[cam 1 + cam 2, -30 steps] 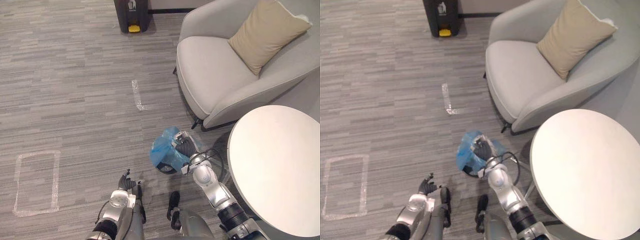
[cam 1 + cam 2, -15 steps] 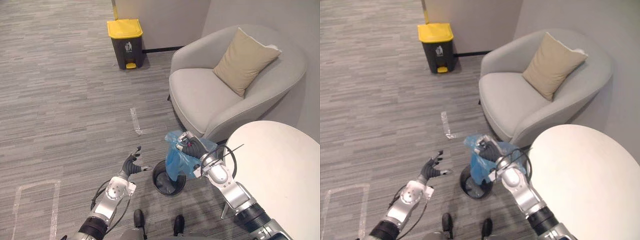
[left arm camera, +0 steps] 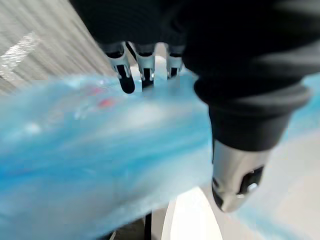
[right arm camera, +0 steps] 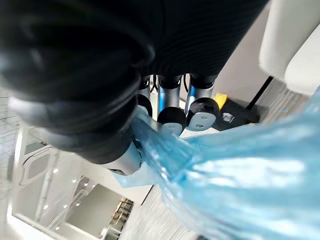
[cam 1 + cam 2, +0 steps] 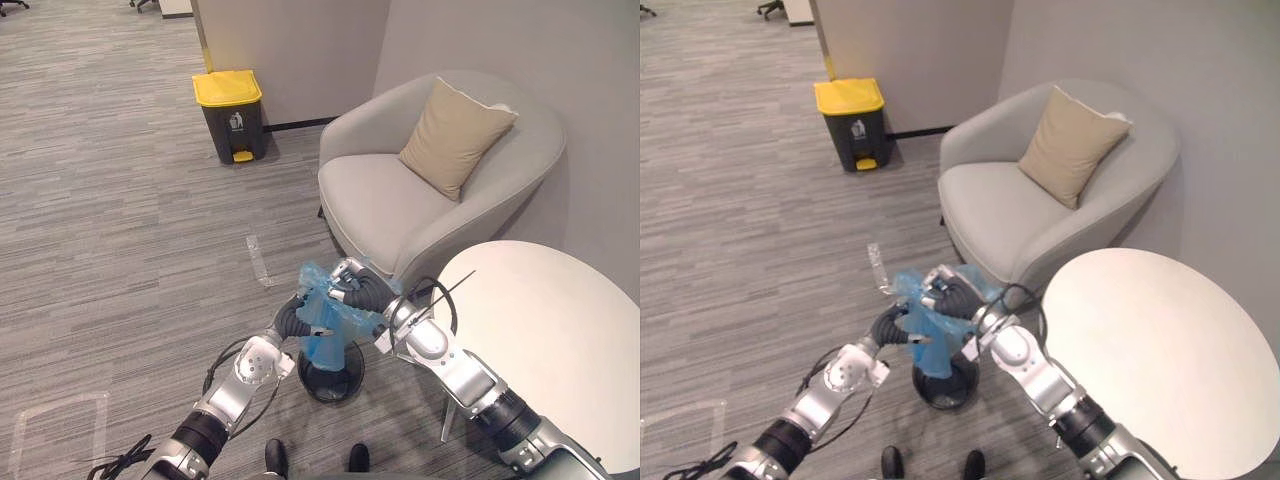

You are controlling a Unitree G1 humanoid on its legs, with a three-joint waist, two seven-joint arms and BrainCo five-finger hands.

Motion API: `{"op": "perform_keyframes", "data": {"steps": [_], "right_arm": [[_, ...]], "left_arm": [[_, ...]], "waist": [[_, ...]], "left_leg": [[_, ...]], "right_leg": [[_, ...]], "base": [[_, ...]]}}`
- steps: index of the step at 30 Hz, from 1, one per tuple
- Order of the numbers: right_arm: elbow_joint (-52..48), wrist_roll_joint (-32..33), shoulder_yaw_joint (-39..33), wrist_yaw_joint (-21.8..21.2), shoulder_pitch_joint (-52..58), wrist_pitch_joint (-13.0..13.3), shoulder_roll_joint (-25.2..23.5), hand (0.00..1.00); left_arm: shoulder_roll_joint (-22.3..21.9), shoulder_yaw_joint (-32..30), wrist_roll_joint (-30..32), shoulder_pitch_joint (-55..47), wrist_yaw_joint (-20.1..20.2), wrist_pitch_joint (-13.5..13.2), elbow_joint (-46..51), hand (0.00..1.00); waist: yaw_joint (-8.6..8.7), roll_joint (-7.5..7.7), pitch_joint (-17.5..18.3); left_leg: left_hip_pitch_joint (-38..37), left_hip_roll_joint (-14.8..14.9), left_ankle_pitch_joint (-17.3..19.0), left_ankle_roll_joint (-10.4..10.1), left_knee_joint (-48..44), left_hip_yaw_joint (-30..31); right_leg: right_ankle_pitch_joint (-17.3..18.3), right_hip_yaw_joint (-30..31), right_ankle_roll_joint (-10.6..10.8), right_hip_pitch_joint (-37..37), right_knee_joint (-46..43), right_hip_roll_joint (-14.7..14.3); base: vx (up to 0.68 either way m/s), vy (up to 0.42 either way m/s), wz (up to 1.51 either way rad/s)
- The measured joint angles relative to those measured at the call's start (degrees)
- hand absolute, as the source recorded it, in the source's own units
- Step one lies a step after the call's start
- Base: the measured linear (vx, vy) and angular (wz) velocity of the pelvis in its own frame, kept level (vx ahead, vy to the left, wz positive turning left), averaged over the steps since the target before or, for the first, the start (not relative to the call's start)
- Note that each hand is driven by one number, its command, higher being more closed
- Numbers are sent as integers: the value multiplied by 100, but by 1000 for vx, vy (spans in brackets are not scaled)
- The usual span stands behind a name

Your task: Gather rubbish on tea table into small bin, then transfer packed bag to large trash can.

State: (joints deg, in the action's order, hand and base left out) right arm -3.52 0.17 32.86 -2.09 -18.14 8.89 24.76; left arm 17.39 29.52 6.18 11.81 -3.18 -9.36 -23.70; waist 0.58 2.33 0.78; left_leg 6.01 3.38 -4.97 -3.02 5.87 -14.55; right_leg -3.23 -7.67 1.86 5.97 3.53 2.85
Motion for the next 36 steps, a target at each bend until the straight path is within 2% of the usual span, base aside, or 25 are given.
{"op": "perform_keyframes", "data": {"steps": [4, 10, 11, 18, 21, 32, 33, 36], "right_arm": [[-134, 125, 204, -11, -112, -1, -64, 100], [-134, 471, 301, 48, -140, -135, -501, 100], [-133, 506, 363, 72, -163, -178, -531, 100], [-133, 1059, 388, 284, -240, -293, -838, 100], [-134, 1242, 506, 290, -436, -289, -1078, 100], [-140, 1367, 575, 262, -435, -209, -1331, 100], [-177, 1354, 564, 257, -381, -183, -1346, 0], [-355, 1327, 529, 218, -153, -31, -1352, 0]], "left_arm": [[-116, 129, 314, 88, -60, 0, -243, 0], [-522, 112, 738, 114, -459, -30, -601, 0], [-594, 109, 787, 121, -545, -30, -677, 100], [-840, 67, 900, 154, -959, 11, -914, 100], [-900, 73, 895, 216, -993, 143, -1146, 100], [-965, -33, 594, 216, -1045, 140, -1146, 100], [-970, -95, 591, 212, -1041, 140, -1131, 100], [-958, -164, 503, 192, -1039, 145, -1104, 100]], "waist": [[14, 1, 1], [-3, 9, 7], [-9, 9, 8], [-53, 15, 13], [-19, 15, 15], [27, 23, 24], [29, 23, 24], [29, 24, 25]], "left_leg": [[-1, 1, 0, 0, 0, -2], [2, -6, -1, 0, 0, 13], [2, -9, -1, 0, 0, 26], [3, -10, -12, -13, 0, 94], [2, -3, -18, -20, 0, 106], [-1, -3, -19, -22, 0, 115], [-1, -3, -19, -22, 0, 115], [-1, -6, -19, -22, 0, 116]], "right_leg": [[-7, 14, 1, 3, 4, -3], [-15, 15, 1, -4, 20, -6], [-15, 12, 2, -6, 19, -7], [-15, -15, 2, -12, 6, -11], [-17, -11, -1, -5, 0, -13], [-16, -9, 0, -3, -9, -9], [-16, -8, 0, -3, -9, -9], [-15, -6, 2, -4, -9, -6]], "base": [[4, 1, -1], [0, 0, 0], [0, 0, 0], [0, 0, 0], [0, 0, 0], [0, 0, 0], [0, 0, 0], [0, 0, 0]]}}
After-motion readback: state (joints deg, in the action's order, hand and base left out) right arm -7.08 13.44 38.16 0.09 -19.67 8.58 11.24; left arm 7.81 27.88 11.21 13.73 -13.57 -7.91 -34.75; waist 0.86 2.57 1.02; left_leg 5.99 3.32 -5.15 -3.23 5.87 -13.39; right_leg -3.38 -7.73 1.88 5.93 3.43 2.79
